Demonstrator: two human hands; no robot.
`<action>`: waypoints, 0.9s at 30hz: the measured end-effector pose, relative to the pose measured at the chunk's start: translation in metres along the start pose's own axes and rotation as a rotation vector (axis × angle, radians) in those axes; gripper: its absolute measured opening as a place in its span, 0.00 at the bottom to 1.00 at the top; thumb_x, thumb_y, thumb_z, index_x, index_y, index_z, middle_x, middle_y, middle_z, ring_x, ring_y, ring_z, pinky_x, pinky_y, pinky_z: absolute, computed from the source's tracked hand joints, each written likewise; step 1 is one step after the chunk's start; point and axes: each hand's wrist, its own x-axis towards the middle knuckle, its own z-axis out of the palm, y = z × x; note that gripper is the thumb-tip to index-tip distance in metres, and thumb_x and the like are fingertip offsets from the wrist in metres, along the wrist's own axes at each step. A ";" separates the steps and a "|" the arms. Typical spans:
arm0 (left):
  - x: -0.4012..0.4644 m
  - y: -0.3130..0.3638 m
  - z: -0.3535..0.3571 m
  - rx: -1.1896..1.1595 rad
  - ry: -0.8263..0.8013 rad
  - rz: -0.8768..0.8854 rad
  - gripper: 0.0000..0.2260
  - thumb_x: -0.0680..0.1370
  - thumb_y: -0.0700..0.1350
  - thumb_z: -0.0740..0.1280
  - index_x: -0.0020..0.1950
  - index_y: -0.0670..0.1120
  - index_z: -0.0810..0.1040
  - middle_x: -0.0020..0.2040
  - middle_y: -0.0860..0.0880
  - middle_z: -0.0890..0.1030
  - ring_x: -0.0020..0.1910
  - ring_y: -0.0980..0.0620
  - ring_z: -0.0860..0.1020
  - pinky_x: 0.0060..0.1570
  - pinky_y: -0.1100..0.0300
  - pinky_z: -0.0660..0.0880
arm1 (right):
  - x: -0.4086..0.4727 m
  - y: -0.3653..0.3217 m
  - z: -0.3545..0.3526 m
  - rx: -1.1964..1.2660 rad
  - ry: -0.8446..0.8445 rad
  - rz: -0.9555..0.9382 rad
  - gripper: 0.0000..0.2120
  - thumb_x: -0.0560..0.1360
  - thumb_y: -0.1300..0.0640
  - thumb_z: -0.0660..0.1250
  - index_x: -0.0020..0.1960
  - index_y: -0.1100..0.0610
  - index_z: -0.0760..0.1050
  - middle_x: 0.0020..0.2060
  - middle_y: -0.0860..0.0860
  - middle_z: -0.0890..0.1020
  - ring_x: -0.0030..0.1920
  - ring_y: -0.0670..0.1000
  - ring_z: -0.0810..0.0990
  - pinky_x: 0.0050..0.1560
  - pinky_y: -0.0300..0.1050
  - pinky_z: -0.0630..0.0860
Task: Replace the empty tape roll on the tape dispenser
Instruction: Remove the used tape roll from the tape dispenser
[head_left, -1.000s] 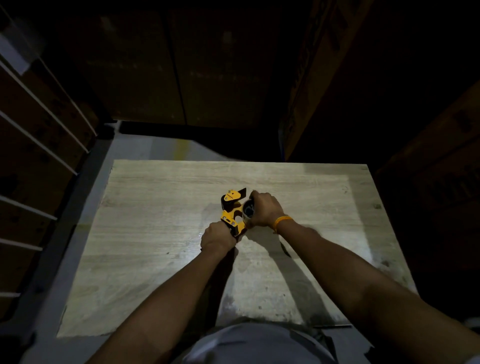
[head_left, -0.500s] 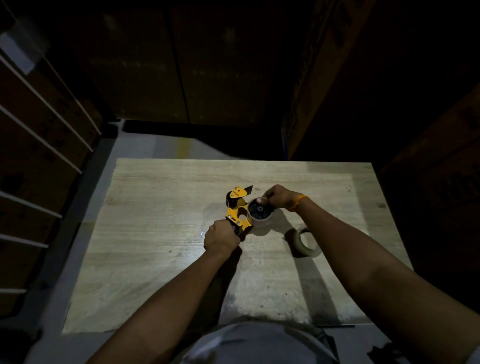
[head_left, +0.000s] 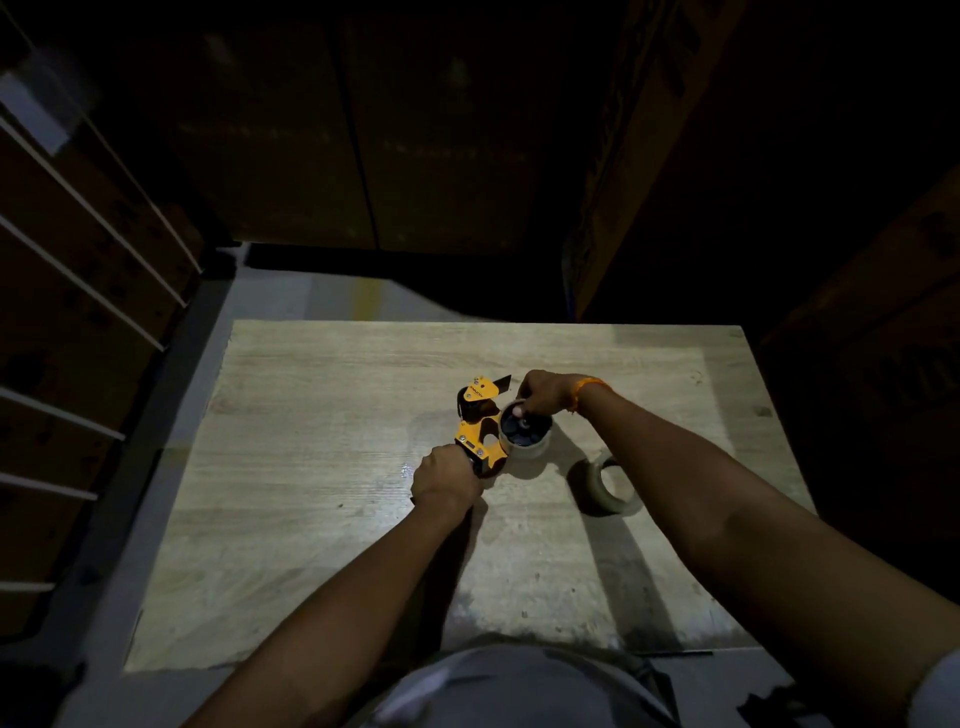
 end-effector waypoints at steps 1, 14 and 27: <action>0.000 0.000 0.001 0.000 -0.009 -0.001 0.10 0.78 0.46 0.70 0.56 0.43 0.83 0.56 0.43 0.84 0.56 0.41 0.84 0.50 0.50 0.81 | 0.001 -0.001 -0.001 -0.017 -0.008 -0.003 0.18 0.80 0.52 0.70 0.59 0.67 0.82 0.57 0.63 0.84 0.59 0.63 0.82 0.61 0.60 0.80; -0.005 -0.001 0.008 -0.260 -0.106 -0.053 0.14 0.77 0.52 0.72 0.54 0.42 0.81 0.55 0.40 0.83 0.55 0.37 0.82 0.45 0.54 0.74 | -0.002 -0.013 -0.009 -0.022 0.128 -0.019 0.21 0.77 0.46 0.73 0.52 0.66 0.84 0.45 0.62 0.84 0.46 0.58 0.80 0.46 0.51 0.76; -0.014 0.004 0.000 -0.731 -0.414 -0.159 0.08 0.76 0.47 0.70 0.43 0.42 0.78 0.28 0.46 0.78 0.23 0.47 0.76 0.29 0.56 0.76 | -0.025 0.006 0.059 0.535 0.375 -0.156 0.42 0.62 0.62 0.86 0.71 0.60 0.71 0.60 0.54 0.78 0.61 0.58 0.78 0.61 0.58 0.79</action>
